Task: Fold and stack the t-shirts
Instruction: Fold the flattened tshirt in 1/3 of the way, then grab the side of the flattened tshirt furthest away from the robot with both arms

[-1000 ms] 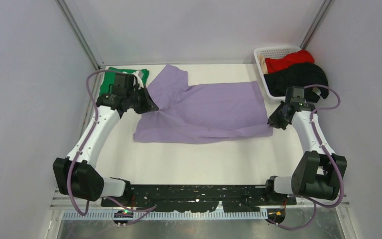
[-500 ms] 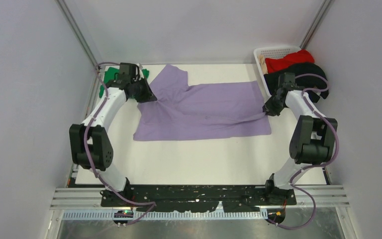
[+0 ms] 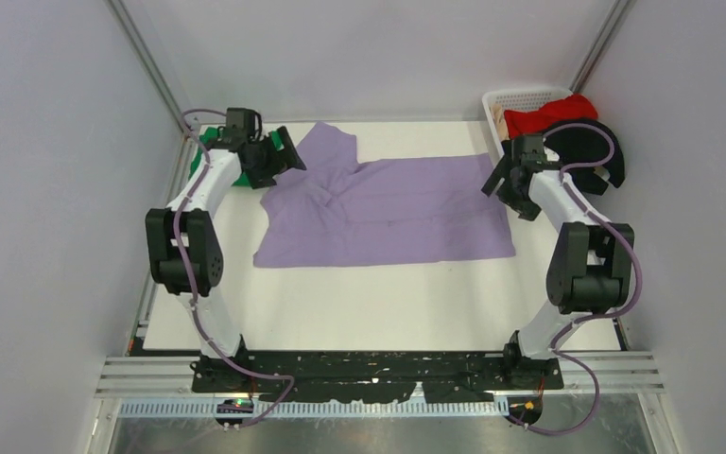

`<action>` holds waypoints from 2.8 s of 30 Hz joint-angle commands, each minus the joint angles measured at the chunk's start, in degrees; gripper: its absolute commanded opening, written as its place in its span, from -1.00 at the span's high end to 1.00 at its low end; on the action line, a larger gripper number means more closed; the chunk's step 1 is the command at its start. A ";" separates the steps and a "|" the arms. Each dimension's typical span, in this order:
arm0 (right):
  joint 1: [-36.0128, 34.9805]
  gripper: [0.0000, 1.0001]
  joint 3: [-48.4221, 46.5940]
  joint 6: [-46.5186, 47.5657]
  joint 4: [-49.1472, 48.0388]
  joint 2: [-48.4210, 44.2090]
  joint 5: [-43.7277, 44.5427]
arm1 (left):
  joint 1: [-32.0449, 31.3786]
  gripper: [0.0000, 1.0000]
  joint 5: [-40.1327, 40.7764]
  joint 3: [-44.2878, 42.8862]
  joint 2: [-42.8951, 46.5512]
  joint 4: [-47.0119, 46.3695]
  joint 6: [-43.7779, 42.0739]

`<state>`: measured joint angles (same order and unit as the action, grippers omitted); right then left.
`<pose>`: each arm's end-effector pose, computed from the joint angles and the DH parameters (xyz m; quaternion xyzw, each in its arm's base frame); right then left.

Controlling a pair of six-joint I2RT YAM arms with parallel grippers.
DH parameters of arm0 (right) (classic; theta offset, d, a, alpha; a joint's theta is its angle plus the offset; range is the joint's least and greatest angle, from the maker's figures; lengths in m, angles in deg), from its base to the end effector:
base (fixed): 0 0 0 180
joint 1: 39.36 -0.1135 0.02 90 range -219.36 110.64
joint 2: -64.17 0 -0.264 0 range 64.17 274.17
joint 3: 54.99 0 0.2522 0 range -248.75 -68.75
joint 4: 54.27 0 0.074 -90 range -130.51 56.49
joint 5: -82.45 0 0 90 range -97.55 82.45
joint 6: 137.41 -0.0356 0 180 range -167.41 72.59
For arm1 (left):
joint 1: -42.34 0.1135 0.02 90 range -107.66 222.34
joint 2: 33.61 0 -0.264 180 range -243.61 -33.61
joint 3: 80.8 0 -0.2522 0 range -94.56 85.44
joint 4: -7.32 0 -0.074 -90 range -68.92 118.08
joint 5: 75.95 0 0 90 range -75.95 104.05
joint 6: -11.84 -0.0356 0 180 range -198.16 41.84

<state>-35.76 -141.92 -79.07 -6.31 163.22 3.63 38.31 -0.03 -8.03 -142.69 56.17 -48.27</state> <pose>0.3613 -0.0296 0.2269 0.3152 0.9087 -0.0290 0.2721 0.4254 -0.0387 0.2709 -0.1690 0.9202 -0.2078 0.2856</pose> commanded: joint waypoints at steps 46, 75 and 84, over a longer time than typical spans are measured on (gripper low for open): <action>-24.02 -0.91 30.61 1.93 15.77 -14.26 -5.18 | -11.76 -0.99 1.82 59.17 33.15 2.85 8.42; -27.91 -0.91 29.17 2.74 21.71 -18.85 -6.15 | -13.98 -0.99 3.07 65.11 48.27 5.96 12.32; -27.90 -0.91 22.88 4.71 13.12 -25.83 -9.19 | -14.25 -0.99 3.62 56.92 51.12 6.22 12.50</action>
<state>-63.41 -113.72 -75.95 11.81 142.50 -4.69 24.30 1.65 55.51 -92.66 60.89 -35.20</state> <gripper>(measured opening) 0.955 0.995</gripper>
